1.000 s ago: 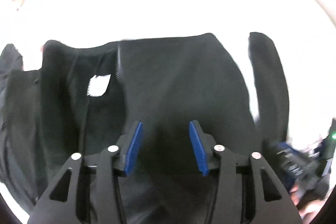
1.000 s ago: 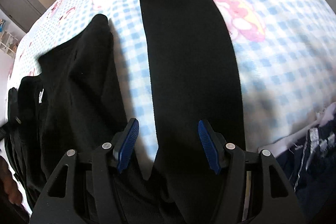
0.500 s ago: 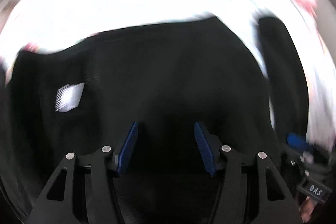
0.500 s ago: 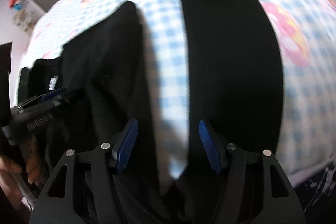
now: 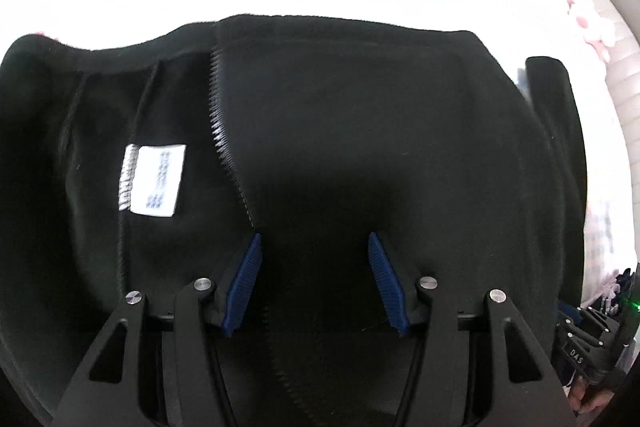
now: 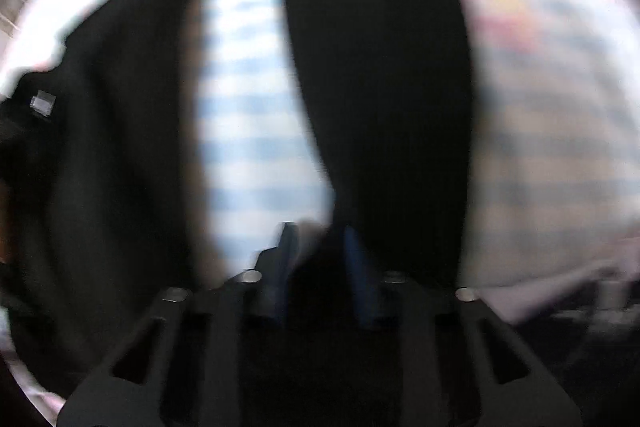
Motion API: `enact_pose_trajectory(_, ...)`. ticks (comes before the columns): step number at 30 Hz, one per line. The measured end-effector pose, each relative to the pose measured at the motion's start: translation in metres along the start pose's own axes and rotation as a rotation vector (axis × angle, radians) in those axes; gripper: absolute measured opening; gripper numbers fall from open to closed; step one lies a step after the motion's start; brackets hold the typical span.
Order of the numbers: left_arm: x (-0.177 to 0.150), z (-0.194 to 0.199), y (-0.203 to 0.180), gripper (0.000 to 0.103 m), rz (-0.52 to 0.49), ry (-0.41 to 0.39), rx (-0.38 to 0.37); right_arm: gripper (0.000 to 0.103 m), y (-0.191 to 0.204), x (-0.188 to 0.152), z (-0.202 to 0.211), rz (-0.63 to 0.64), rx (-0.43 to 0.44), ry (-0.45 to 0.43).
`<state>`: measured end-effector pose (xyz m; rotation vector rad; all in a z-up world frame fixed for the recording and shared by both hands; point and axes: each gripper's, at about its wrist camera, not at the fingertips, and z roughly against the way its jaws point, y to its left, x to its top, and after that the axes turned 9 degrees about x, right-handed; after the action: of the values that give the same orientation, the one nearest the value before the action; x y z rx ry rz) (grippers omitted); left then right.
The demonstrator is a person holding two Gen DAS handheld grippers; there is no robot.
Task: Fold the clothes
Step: 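Lift the jacket with both grippers, pulling the sleeve away from the zipper edge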
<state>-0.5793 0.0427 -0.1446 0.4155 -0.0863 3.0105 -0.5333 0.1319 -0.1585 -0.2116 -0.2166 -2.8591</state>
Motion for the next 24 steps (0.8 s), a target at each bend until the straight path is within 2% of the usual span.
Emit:
enact_pose_trajectory(1, 0.002, 0.001, -0.002, 0.056, 0.001, -0.009, 0.012, 0.024, -0.004, 0.0, 0.004, -0.014, 0.001, -0.009)
enact_pose_trajectory(2, 0.003, 0.002, -0.003, 0.056, 0.005, -0.018, 0.025, 0.03, -0.006, 0.004, 0.01, -0.046, 0.075, -0.018)
enact_pose_trajectory(3, 0.004, 0.004, 0.001, 0.056, 0.035, -0.032, 0.049, 0.044, -0.007, 0.008, 0.015, -0.078, 0.149, -0.027)
enact_pose_trajectory(5, 0.007, 0.007, 0.009, 0.056, 0.096, -0.057, 0.095, 0.059, 0.008, 0.025, 0.024, -0.041, 0.263, -0.057)
enact_pose_trajectory(6, 0.009, 0.005, 0.014, 0.056, 0.119, -0.049, 0.089, 0.061, 0.017, 0.036, 0.027, -0.017, 0.299, -0.076)
enact_pose_trajectory(7, 0.012, 0.003, 0.018, 0.056, 0.142, -0.041, 0.083, 0.063, 0.026, 0.053, 0.025, -0.006, 0.328, -0.092)
enact_pose_trajectory(9, 0.018, -0.004, 0.024, 0.057, 0.166, -0.021, 0.086, 0.079, 0.043, 0.086, 0.02, 0.017, 0.385, -0.123)
enact_pose_trajectory(11, 0.026, -0.015, 0.024, 0.058, 0.16, 0.004, 0.078, 0.09, 0.05, 0.124, -0.001, -0.001, 0.38, -0.139)
enact_pose_trajectory(12, 0.031, -0.022, 0.023, 0.057, 0.152, 0.018, 0.063, 0.091, 0.052, 0.142, -0.012, -0.013, 0.37, -0.14)
enact_pose_trajectory(13, 0.035, -0.025, 0.02, 0.055, 0.14, 0.03, 0.046, 0.091, 0.055, 0.157, -0.031, -0.012, 0.402, -0.089)
enact_pose_trajectory(14, 0.04, -0.028, 0.014, 0.046, 0.105, 0.039, 0.027, 0.083, 0.057, 0.173, -0.05, -0.011, 0.435, -0.038)
enact_pose_trajectory(15, 0.044, -0.03, 0.008, 0.031, 0.069, 0.048, 0.008, 0.051, 0.059, 0.181, -0.066, -0.005, 0.478, 0.03)
enact_pose_trajectory(16, 0.05, -0.029, -0.001, 0.027, 0.024, 0.056, 0.002, 0.034, 0.058, 0.179, -0.058, 0.017, 0.466, 0.032)
enact_pose_trajectory(17, 0.054, -0.025, -0.007, 0.014, 0.004, 0.048, -0.01, 0.029, 0.057, 0.176, -0.051, 0.039, 0.455, 0.034)
enact_pose_trajectory(18, 0.059, -0.021, -0.013, 0.014, -0.01, 0.033, -0.03, 0.024, 0.056, 0.173, -0.043, 0.061, 0.443, 0.035)
enact_pose_trajectory(20, 0.071, -0.012, -0.028, 0.014, -0.044, -0.014, -0.058, 0.023, 0.054, 0.173, -0.021, 0.13, 0.424, -0.001)
enact_pose_trajectory(22, 0.086, -0.009, -0.046, 0.014, -0.071, -0.049, -0.073, 0.022, 0.042, 0.168, 0.001, 0.133, 0.394, -0.044)
enact_pose_trajectory(23, 0.091, -0.015, -0.053, 0.015, -0.072, -0.038, -0.07, 0.015, 0.03, 0.171, 0.008, 0.12, 0.332, -0.088)
enact_pose_trajectory(24, 0.096, -0.022, -0.061, 0.019, -0.075, -0.023, -0.066, 0.015, 0.017, 0.179, 0.008, 0.098, 0.278, -0.114)
